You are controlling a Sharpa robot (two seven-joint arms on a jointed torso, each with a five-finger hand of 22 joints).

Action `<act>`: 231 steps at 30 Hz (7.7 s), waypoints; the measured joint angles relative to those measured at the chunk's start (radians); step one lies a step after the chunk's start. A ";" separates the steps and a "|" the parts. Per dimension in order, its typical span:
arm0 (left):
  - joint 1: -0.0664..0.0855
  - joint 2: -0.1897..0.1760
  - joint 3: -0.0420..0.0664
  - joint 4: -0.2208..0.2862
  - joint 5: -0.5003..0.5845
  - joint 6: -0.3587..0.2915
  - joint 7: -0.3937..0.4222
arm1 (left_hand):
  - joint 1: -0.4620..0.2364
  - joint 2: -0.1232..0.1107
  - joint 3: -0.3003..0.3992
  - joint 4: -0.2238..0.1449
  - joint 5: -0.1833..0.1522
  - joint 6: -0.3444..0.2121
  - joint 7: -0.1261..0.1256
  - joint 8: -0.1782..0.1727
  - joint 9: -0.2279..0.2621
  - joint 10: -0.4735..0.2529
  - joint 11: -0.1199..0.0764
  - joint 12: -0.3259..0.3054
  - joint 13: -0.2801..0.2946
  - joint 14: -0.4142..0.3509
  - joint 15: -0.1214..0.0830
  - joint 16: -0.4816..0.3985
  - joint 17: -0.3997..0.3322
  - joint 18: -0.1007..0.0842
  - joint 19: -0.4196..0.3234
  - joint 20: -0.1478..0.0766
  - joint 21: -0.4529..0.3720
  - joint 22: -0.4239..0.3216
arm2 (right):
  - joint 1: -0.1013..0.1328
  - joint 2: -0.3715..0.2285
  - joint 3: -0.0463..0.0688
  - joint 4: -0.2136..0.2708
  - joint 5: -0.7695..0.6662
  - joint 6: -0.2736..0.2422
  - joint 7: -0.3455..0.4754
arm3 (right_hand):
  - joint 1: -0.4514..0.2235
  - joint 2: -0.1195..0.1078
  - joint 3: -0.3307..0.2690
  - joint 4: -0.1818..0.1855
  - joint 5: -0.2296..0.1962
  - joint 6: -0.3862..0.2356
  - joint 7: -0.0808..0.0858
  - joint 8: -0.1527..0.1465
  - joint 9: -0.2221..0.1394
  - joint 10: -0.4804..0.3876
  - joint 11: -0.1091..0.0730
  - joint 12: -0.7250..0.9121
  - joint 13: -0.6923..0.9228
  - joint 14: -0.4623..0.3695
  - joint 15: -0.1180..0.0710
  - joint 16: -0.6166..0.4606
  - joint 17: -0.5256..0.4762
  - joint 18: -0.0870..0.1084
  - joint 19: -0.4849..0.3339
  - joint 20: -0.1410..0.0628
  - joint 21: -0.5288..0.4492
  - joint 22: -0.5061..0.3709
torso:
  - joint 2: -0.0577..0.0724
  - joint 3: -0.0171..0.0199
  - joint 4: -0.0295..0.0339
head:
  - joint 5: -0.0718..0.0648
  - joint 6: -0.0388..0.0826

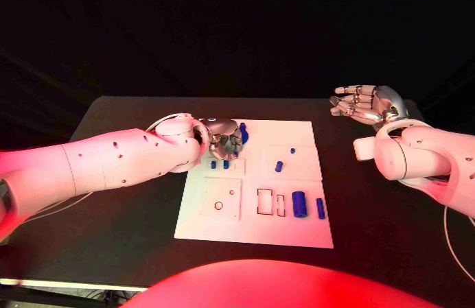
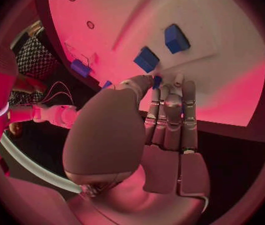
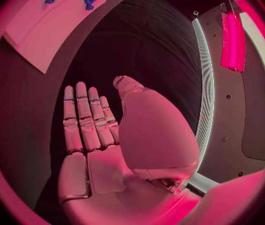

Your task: Assemble the parts on the task board

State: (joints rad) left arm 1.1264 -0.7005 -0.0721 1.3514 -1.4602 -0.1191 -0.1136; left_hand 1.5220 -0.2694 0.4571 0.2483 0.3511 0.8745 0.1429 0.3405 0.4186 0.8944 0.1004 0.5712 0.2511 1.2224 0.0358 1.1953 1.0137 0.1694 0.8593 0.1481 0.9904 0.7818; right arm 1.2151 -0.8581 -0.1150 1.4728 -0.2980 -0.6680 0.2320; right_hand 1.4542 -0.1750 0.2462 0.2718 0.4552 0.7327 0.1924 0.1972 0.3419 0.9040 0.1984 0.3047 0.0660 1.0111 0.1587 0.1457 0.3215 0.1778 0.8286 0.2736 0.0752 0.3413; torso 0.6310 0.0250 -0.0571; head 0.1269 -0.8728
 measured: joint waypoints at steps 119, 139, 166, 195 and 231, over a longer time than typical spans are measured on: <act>-0.018 -0.077 0.045 -0.010 0.150 0.024 0.047 | -0.016 0.029 0.056 -0.076 -0.005 0.128 -0.011 -0.032 -0.001 0.215 -0.030 -0.208 -0.074 0.093 -0.025 0.090 0.007 0.000 0.061 -0.029 0.108 0.121 | 0.000 -0.003 0.000 0.000 0.000 0.003 0.000 | -0.004 -0.004 0.009 -0.001 0.009 0.000 0.000 0.004 -0.003 0.000 0.000 0.004 0.000 0.000 0.000 -0.004 -0.004 0.000 0.000 0.000 0.000 -0.008 | 0.000 0.0000 0.0000 | 0.007 0.000; -0.018 -0.069 0.044 -0.020 0.138 0.035 0.038 | -0.022 0.031 0.059 -0.093 -0.005 0.121 0.003 -0.063 -0.006 0.223 -0.023 -0.242 -0.075 0.093 -0.025 0.090 -0.006 0.000 0.061 -0.029 0.108 0.122 | -0.001 -0.004 0.000 0.000 0.000 0.003 0.000 | -0.008 -0.008 0.018 -0.001 0.009 0.000 0.000 0.004 -0.005 0.000 0.000 0.004 0.000 0.000 0.000 -0.004 -0.006 0.000 0.000 0.000 0.000 -0.012 | -0.001 -0.0007 0.0006 | 0.007 0.000; -0.023 -0.080 0.041 -0.022 0.149 0.028 0.043 | -0.039 0.014 0.063 -0.097 -0.005 0.029 0.002 -0.144 -0.038 0.232 -0.022 -0.290 -0.072 0.089 -0.021 0.099 -0.034 0.000 0.057 -0.025 0.107 0.119 | -0.004 -0.005 0.000 -0.002 0.000 0.005 0.000 | -0.008 -0.008 0.018 -0.001 0.009 0.000 0.000 0.004 -0.005 0.000 0.000 0.004 0.000 0.004 -0.004 -0.008 -0.007 0.000 0.000 0.000 0.000 -0.014 | -0.001 0.0000 0.0002 | 0.010 0.000; -0.023 -0.190 0.064 -0.033 0.646 -0.071 0.250 | -0.046 0.023 0.069 -0.127 -0.005 0.064 0.033 -0.124 -0.039 0.192 0.010 -0.309 -0.036 -0.138 0.002 -0.108 -0.373 0.000 -0.048 -0.009 0.015 0.046 | -0.004 0.052 0.000 -0.069 -0.758 0.327 -0.194 | -0.029 -0.034 0.206 -0.287 -0.142 0.263 -0.023 0.003 -0.085 0.302 -0.109 -0.154 0.003 0.419 -0.153 0.493 0.338 0.000 0.167 -0.175 0.595 0.436 | 0.000 -0.0006 -0.0019 | -0.057 0.000; -0.023 -0.260 0.067 0.143 1.280 -0.041 0.535 | -0.065 0.027 0.052 -0.124 -0.005 0.046 0.035 -0.128 -0.040 0.171 0.014 -0.309 -0.034 -0.147 0.011 -0.128 -0.396 0.000 -0.055 -0.002 -0.017 0.027 | -0.046 0.206 -0.011 -0.130 -1.254 0.469 -0.358 | -0.104 -0.072 0.263 -0.277 -0.155 0.257 -0.017 -0.023 -0.089 0.243 -0.089 -0.232 0.003 0.454 -0.139 1.089 0.803 0.000 0.339 -0.163 0.784 0.593 | 0.000 -0.0021 0.0004 | -0.088 0.000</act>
State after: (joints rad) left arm 1.1036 -0.9607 -0.0047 1.4942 -0.1806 -0.1597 0.4219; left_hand 1.4572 -0.2420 0.5091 0.1242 0.3459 0.9202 0.1784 0.2121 0.3789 1.0650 0.1143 0.2622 0.2168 1.0755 0.0465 1.0674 0.6179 0.1695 0.8038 0.1463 0.9739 0.8090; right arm 1.1691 -0.6521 -0.1259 1.3429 -1.5519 -0.1992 -0.1259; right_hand 1.3501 -0.2474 0.5095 -0.0056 0.3000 0.9892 0.1753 0.1739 0.2529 1.1467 0.1091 0.0724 0.0689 1.4647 0.0196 1.2347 1.1250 0.1780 1.1678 0.1106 0.8592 0.9344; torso 0.6308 0.0229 -0.0568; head 0.0391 -0.8728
